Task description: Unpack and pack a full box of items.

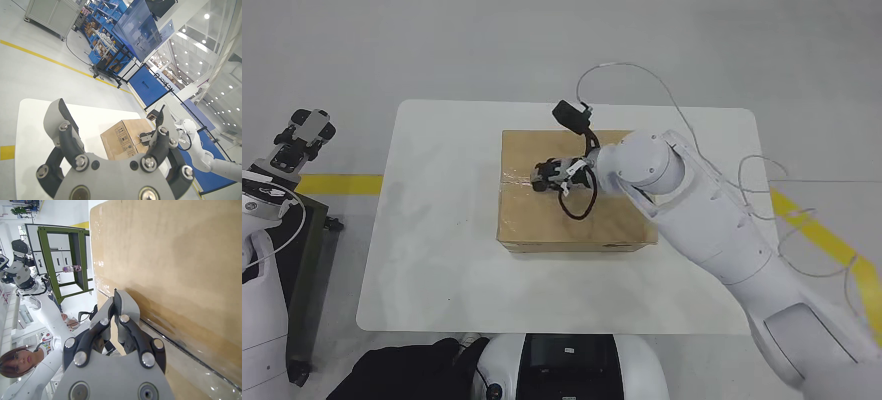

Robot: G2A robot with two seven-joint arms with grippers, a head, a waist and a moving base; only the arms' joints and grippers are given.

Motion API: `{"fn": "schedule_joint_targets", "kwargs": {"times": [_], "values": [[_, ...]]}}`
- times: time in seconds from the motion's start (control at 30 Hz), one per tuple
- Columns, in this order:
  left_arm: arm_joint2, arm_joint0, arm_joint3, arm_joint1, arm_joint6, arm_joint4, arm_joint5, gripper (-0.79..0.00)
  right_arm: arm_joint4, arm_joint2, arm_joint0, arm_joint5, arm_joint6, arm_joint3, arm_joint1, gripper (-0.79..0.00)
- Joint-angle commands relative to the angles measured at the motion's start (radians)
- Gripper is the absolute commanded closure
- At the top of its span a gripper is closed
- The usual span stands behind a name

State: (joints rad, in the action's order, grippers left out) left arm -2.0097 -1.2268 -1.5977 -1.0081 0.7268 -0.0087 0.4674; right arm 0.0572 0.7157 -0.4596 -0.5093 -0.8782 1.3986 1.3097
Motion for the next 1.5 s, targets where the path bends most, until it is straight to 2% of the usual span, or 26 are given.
{"fn": "schedule_joint_targets", "kwargs": {"times": [0.0, 0.13, 0.43, 0.67, 1.03, 1.47], "values": [[0.000, 0.000, 0.000, 0.000, 0.000, 0.000, 0.000, -0.785, -0.009, 0.011, -0.002, -0.019, 0.004, -0.010, -0.003, 0.000], [0.000, 0.000, 0.000, 0.000, 0.000, 0.000, 0.000, -0.785, -0.043, 0.061, -0.037, -0.064, -0.013, 0.016, -0.025, 0.000], [0.000, 0.000, 0.000, 0.000, 0.000, 0.000, 0.000, -0.785, -0.164, 0.202, -0.172, -0.168, -0.079, 0.206, -0.098, 0.000], [0.000, 0.000, 0.000, 0.000, 0.000, 0.000, 0.000, -0.785, -0.235, 0.311, -0.270, -0.224, -0.114, 0.302, -0.142, 0.000], [0.000, 0.000, 0.000, 0.000, 0.000, 0.000, 0.000, -0.785, -0.281, 0.438, -0.361, -0.248, -0.157, 0.354, -0.187, 0.000], [0.000, 0.000, 0.000, 0.000, 0.000, 0.000, 0.000, -0.785, -0.273, 0.607, -0.494, -0.252, -0.128, 0.406, -0.227, 0.000]]}}
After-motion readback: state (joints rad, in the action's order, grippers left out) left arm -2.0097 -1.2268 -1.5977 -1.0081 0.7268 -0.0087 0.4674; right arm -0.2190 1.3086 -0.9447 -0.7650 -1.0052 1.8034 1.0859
